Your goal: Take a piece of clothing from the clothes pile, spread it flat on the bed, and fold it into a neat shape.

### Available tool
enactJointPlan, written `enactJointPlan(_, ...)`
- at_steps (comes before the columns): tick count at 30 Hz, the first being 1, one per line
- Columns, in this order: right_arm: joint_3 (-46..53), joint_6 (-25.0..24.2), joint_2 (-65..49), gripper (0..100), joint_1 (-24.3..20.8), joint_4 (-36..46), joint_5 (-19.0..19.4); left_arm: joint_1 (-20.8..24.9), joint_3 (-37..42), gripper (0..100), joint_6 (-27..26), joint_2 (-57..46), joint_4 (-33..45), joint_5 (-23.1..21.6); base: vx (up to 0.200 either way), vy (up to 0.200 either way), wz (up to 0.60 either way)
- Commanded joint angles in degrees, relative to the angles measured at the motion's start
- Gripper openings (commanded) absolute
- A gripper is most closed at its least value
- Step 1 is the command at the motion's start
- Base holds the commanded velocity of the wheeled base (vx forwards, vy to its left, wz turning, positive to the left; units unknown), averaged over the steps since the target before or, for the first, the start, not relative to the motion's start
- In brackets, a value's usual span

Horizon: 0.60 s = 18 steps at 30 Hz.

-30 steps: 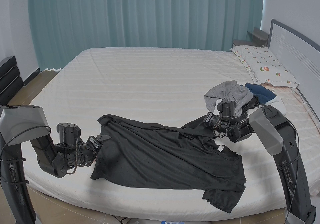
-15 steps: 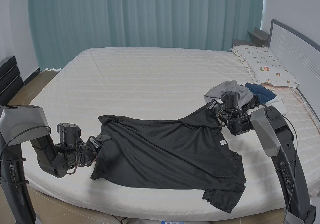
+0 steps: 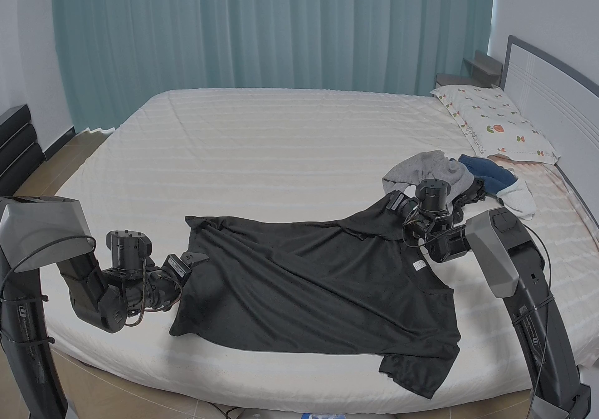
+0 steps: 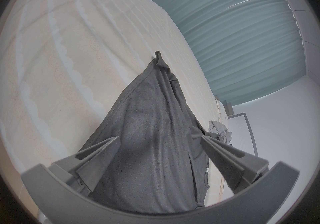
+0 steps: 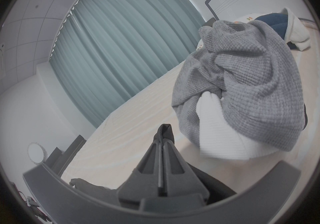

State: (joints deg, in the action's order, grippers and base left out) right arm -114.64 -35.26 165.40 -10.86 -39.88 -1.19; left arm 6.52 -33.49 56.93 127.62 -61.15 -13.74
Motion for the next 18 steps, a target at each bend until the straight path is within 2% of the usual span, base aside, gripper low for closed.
enactJointPlan(1, 0.0, 0.5, 0.2, 100, 0.1, 0.5, -0.7, 0.0, 0.0, 100, 0.0, 0.2, 0.0, 0.0, 0.0, 0.0, 0.0)
enactJointPlan(3, 0.8, 0.7, -1.3, 100, 0.2, 1.8, -1.6, 0.0, 0.1, 100, 0.0, 0.1, 0.0, 0.0, 0.0, 0.0, 0.0)
enactJointPlan(7, 12.6, -0.3, -9.9, 100, 1.1, 0.6, 0.0, 0.0, 1.3, 100, -0.1, -0.4, -0.2, -0.1, 0.0, 0.0, 0.0)
enactJointPlan(8, 12.6, -0.3, -9.9, 100, 1.1, 0.6, 0.0, 0.0, 1.3, 100, -0.1, -0.4, -0.2, -0.1, 0.0, 0.0, 0.0)
enactJointPlan(11, 29.7, -0.2, -18.3, 100, 1.9, -6.6, 2.8, -0.1, 3.3, 100, 0.0, -0.7, -1.2, -0.9, 0.0, 0.0, 0.0)
enactJointPlan(12, 31.1, -0.2, -18.9, 100, 2.0, -7.4, 3.1, -0.1, 3.6, 100, 0.0, -0.7, -1.3, -0.9, 0.0, 0.0, 0.0)
enactJointPlan(13, 38.4, -0.3, -22.1, 100, 2.6, -12.0, 5.8, -0.1, 5.1, 100, -0.1, -0.7, -2.9, -0.9, 0.0, 0.0, 0.0)
enactJointPlan(14, 42.7, -0.2, -23.6, 100, 3.0, -15.1, 6.8, -0.1, 5.9, 100, -0.2, -0.6, -4.2, -0.9, 0.0, 0.0, 0.0)
enactJointPlan(16, 49.6, -0.3, -26.4, 100, 3.7, -20.7, 7.3, -0.1, 7.7, 100, -0.2, -0.5, -6.8, -0.9, 0.0, 0.0, 0.0)
enactJointPlan(18, 54.3, -0.3, -29.2, 100, 3.8, -22.9, 7.2, -0.1, 9.3, 100, -0.7, -0.6, -8.4, -0.8, 0.0, 0.0, 0.0)
